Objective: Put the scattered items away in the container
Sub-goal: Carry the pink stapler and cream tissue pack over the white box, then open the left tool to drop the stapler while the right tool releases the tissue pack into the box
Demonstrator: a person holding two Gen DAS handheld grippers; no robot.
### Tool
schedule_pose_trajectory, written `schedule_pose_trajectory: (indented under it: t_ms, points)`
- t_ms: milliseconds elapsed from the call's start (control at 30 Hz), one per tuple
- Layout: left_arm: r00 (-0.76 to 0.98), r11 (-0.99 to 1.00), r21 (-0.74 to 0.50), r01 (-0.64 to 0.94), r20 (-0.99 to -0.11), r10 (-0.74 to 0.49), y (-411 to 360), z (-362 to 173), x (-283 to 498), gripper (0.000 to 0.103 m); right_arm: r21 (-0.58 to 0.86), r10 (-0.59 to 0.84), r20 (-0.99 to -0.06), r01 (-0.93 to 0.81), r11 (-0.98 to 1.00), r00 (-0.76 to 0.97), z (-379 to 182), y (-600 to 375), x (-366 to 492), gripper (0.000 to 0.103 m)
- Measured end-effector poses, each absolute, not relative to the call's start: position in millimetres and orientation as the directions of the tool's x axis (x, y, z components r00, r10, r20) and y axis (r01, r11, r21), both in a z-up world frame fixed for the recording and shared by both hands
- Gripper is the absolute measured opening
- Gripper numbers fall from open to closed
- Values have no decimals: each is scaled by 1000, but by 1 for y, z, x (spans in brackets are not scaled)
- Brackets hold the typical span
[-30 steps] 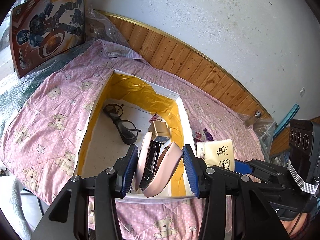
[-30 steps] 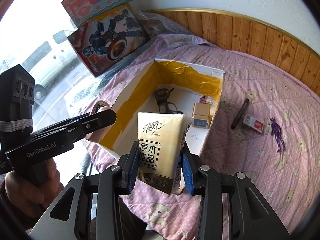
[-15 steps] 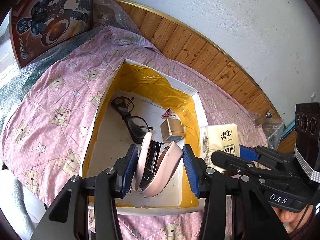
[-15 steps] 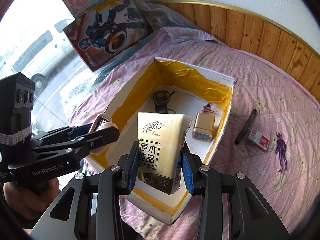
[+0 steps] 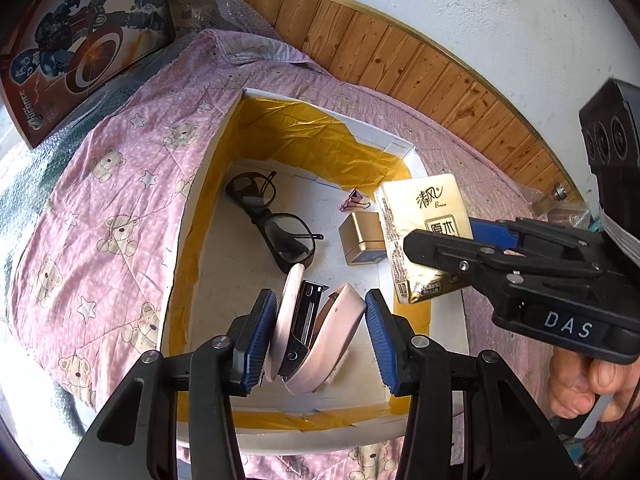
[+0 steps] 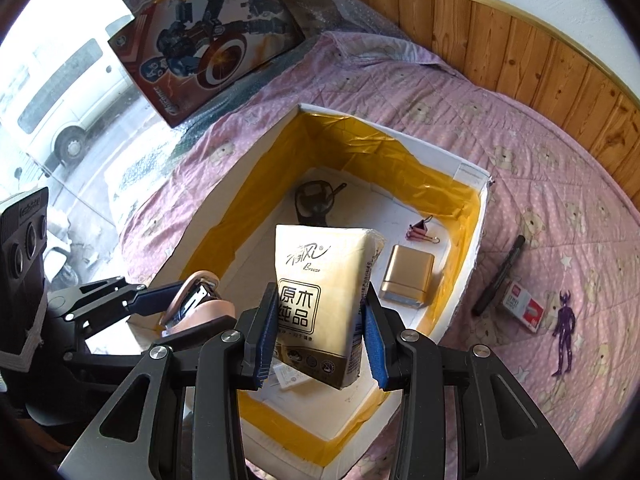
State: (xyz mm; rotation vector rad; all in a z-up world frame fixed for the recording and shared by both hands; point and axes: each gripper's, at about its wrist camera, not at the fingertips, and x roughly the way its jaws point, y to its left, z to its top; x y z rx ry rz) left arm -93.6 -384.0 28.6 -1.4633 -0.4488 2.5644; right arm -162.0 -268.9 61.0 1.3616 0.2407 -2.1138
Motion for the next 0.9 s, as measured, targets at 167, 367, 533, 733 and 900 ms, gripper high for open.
schedule_pose_trajectory:
  t_ms: [167, 367, 533, 733, 900]
  points:
    - [-472, -950, -311, -12, -836, 279, -376, 21, -102, 47, 159, -365, -895, 582, -797, -256, 52, -279, -179, 40]
    - [-444, -961, -273, -37, -857, 261, -370, 16, -108, 47, 130, -329, -913, 590, -797, -243, 45, -290, -199, 40]
    - [-421, -961, -272, -43, -868, 264, -368, 13, -113, 47, 94, -294, -924, 600, -794, -244, 38, -304, -214, 40]
    - [-378, -958, -282, -53, -882, 281, -361, 4, -115, 47, 65, -257, -938, 611, -789, -233, 27, -320, -227, 40]
    - [-370, -961, -272, -57, -888, 273, -356, 2, -119, 47, 39, -225, -948, 617, -786, -226, 17, -328, -234, 40]
